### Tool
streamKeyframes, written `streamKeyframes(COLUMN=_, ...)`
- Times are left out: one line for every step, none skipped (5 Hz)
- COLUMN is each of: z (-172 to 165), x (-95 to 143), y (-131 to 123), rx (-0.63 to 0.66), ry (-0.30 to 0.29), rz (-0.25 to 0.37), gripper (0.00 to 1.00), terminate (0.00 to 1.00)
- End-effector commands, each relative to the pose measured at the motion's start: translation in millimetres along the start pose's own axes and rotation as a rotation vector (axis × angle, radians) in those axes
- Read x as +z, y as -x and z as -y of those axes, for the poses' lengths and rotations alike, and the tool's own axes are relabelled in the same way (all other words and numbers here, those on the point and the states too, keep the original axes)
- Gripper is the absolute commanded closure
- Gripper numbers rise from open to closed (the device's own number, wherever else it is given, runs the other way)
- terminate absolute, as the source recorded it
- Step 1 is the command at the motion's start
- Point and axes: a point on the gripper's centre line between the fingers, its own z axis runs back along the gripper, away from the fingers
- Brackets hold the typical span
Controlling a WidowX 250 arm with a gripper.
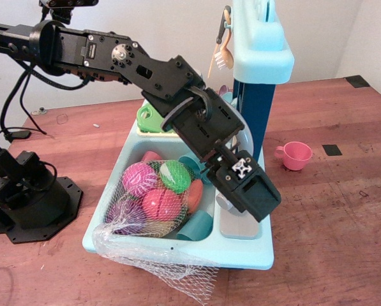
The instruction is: Turn lever vertical to front
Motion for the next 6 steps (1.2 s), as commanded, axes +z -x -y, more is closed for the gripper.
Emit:
streamKeyframes(z=0.0, x=0.0, y=0.0, rx=0.000, ry=0.000, rz=0.000, gripper=0.00, terminate=0.00)
streamKeyframes(z=-4.6, x=4.5, y=-6.5, rx=-0.009, ry=0.000, rz=0.028, gripper=0.00, terminate=0.00)
streamKeyframes(z=-25.7, x=14.1, y=-11.0, rx=-0.002, ry=0.026, rz=0.099, gripper=0.00, terminate=0.00)
streamKeyframes(z=-35.9, x=33.1, y=-20.2, rx=-0.002, ry=-0.006, rz=0.104, gripper=0.00, terminate=0.00)
streamKeyframes(z=-46.4, x=40.3, y=-19.8, rx=0.003, ry=-0.016, rz=0.164, gripper=0.00, terminate=0.00)
streamKeyframes(z=-52.4, x=36.1, y=-30.3, rx=0.006, ry=-0.039, rz=0.161, gripper=0.00, terminate=0.00)
